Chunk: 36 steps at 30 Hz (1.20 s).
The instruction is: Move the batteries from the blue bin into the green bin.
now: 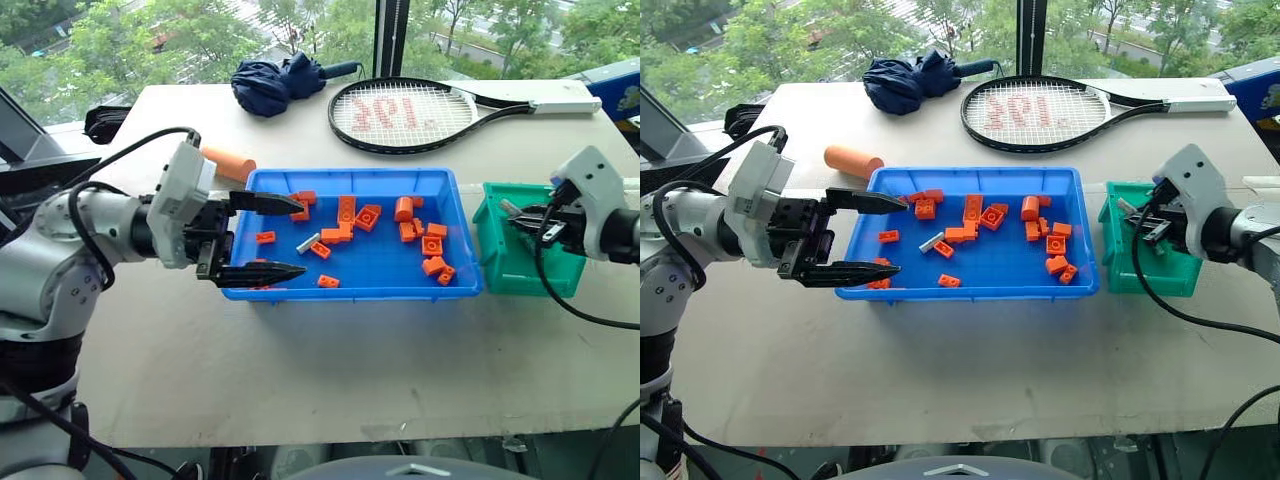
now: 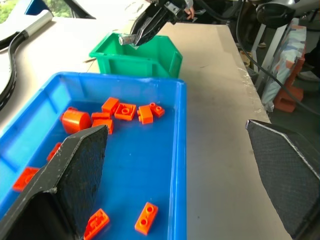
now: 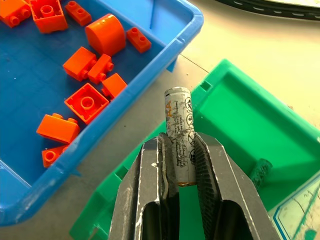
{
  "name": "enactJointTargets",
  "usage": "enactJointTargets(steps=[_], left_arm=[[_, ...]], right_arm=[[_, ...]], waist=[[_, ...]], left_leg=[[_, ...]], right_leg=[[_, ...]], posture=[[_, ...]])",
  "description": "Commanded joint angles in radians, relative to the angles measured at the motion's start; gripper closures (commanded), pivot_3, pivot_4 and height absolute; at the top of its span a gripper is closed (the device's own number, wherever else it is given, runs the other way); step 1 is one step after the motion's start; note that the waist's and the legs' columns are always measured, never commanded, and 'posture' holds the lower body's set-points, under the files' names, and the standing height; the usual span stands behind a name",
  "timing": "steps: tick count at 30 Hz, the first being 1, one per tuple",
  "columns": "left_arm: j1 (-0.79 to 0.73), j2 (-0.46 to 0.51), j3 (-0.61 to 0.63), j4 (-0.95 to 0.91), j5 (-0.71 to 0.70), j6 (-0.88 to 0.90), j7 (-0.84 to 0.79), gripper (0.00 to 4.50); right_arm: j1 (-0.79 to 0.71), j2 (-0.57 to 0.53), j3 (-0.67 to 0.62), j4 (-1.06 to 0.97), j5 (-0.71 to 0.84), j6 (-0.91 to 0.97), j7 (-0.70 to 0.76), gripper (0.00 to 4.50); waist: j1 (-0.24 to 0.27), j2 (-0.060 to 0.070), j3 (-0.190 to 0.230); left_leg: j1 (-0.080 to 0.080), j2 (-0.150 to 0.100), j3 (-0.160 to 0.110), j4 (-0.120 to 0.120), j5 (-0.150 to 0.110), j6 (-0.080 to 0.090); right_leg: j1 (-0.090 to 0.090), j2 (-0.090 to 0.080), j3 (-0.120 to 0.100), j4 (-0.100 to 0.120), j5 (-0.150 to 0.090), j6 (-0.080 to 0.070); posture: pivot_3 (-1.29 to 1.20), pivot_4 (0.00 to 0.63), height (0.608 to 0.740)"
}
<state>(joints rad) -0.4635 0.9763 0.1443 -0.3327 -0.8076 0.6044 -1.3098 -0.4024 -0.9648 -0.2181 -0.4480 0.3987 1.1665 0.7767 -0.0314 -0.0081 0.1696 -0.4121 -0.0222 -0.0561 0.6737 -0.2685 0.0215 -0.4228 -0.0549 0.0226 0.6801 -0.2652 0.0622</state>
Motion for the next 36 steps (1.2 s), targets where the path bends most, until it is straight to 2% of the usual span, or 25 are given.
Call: enactJointTargets(steps=[1, 3, 4, 10, 11, 18, 22, 29, 36], left_arm=[[-0.031, 0.008, -0.004, 0.018, 0.006, -0.007, -0.029, 0.00], [-0.039, 0.013, -0.007, 0.029, 0.014, -0.009, -0.037, 0.00], [-0.039, 0.016, -0.006, 0.032, 0.017, -0.010, -0.040, 0.00], [-0.011, 0.057, 0.013, 0.060, 0.068, -0.018, -0.056, 0.00], [-0.003, 0.066, 0.019, 0.069, 0.079, -0.022, -0.057, 0.00], [0.057, 0.107, 0.070, 0.187, 0.177, -0.090, -0.034, 0.00], [0.092, 0.101, 0.064, 0.256, 0.276, -0.174, 0.009, 0.00], [-0.063, -0.011, -0.117, 0.453, 0.430, -0.281, 0.010, 0.00], [-0.220, -0.115, -0.315, 0.609, 0.611, -0.369, -0.021, 0.00]], right_arm=[[0.029, -0.047, -0.044, 0.028, -0.027, -0.067, -0.015, 4.50], [0.035, -0.055, -0.044, 0.044, -0.021, -0.078, -0.012, 3.50], [0.034, -0.056, -0.044, 0.049, -0.021, -0.079, -0.017, 3.20], [0.008, -0.072, -0.005, 0.071, -0.043, -0.139, -0.032, 0.42], [-0.009, -0.066, 0.001, 0.069, -0.035, -0.147, -0.028, 0.06], [-0.168, 0.123, 0.115, 0.030, 0.067, -0.188, -0.008, 0.06], [-0.190, 0.237, 0.158, 0.024, 0.120, -0.274, 0.026, 0.06], [-0.081, 0.263, 0.148, -0.048, 0.171, -0.323, 0.036, 0.06], [0.045, 0.264, 0.092, -0.175, 0.202, -0.282, -0.060, 0.06]], waist=[[-0.003, 0.000, 0.000], [-0.004, 0.000, 0.000], [-0.004, 0.000, 0.000], [-0.004, 0.000, 0.000], [-0.005, 0.000, 0.000], [-0.010, 0.000, 0.000], [0.000, 0.000, 0.001], [0.029, 0.000, 0.000], [0.020, 0.000, 0.000]], left_leg=[[0.000, 0.000, 0.000, 0.000, 0.000, 0.000], [0.000, 0.000, 0.000, 0.000, 0.000, 0.000], [0.000, 0.000, 0.000, 0.000, 0.000, 0.000], [-0.001, 0.000, 0.000, 0.001, 0.000, 0.000], [-0.001, 0.000, 0.000, 0.001, 0.000, 0.000], [0.000, 0.002, -0.001, 0.001, 0.000, 0.000], [-0.003, 0.001, -0.002, 0.001, 0.000, -0.001], [-0.003, 0.000, -0.004, 0.006, 0.000, 0.000], [-0.003, -0.001, -0.005, 0.009, 0.000, 0.000]], right_leg=[[0.000, 0.000, 0.000, 0.000, 0.000, 0.000], [0.000, 0.000, 0.000, -0.001, 0.000, 0.000], [0.000, 0.000, 0.000, -0.001, 0.000, 0.000], [0.000, 0.000, 0.000, -0.001, 0.000, 0.000], [0.000, 0.000, 0.000, -0.001, 0.000, 0.000], [0.000, 0.002, -0.001, -0.001, 0.000, 0.000], [-0.001, 0.000, -0.002, -0.002, 0.000, 0.000], [0.002, 0.000, -0.005, -0.001, 0.000, 0.000], [0.004, 0.000, -0.006, 0.000, 0.000, 0.000]], posture=[[0.00, 0.150, 0.740], [0.00, 0.150, 0.740], [0.00, 0.150, 0.740], [0.00, 0.150, 0.740], [0.00, 0.150, 0.740], [0.00, 0.150, 0.740], [0.00, 0.150, 0.740], [0.00, 0.150, 0.740], [0.00, 0.150, 0.740]])
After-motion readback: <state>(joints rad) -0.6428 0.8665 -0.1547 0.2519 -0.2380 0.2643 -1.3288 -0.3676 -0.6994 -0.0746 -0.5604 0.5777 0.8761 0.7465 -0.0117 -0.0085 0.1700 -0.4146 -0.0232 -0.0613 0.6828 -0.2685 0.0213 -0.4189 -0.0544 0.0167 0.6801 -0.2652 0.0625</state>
